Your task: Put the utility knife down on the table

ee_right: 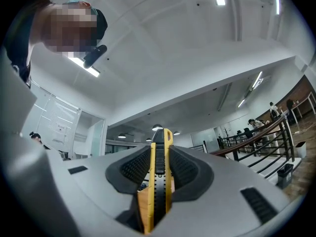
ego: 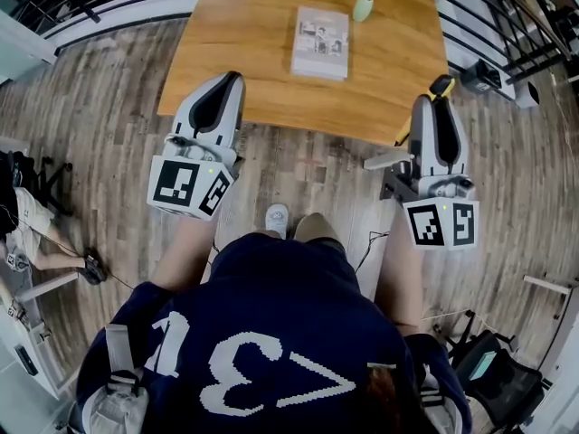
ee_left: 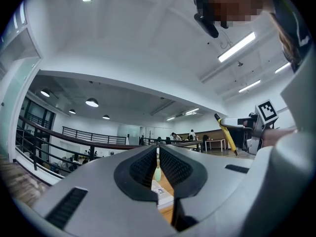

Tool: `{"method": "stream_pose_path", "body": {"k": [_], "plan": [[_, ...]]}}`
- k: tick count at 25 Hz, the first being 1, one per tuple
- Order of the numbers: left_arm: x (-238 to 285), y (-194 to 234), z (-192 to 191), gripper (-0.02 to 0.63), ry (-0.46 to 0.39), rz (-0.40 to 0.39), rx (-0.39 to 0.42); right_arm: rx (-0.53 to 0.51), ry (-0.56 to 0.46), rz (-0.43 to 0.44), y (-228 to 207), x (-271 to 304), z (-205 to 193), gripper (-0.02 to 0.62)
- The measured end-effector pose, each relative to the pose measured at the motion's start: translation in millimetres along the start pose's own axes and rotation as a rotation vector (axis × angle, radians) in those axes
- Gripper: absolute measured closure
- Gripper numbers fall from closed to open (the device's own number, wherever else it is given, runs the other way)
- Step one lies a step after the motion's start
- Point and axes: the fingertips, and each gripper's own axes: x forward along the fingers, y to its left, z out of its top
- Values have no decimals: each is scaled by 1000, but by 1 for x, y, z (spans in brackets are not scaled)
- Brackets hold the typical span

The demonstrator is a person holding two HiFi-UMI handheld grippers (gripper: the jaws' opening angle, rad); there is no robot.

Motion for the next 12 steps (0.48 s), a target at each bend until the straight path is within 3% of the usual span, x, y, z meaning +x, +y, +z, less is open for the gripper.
{"method": "stream_pose_path", "body": {"k": [8,12], "plan": [[55,30,-23,578,23,43,-11,23,12,49,-36,71,-27,468],[99,50,-22,578,9,97,-1,-31,-38,73,-67,120,-20,468]]}}
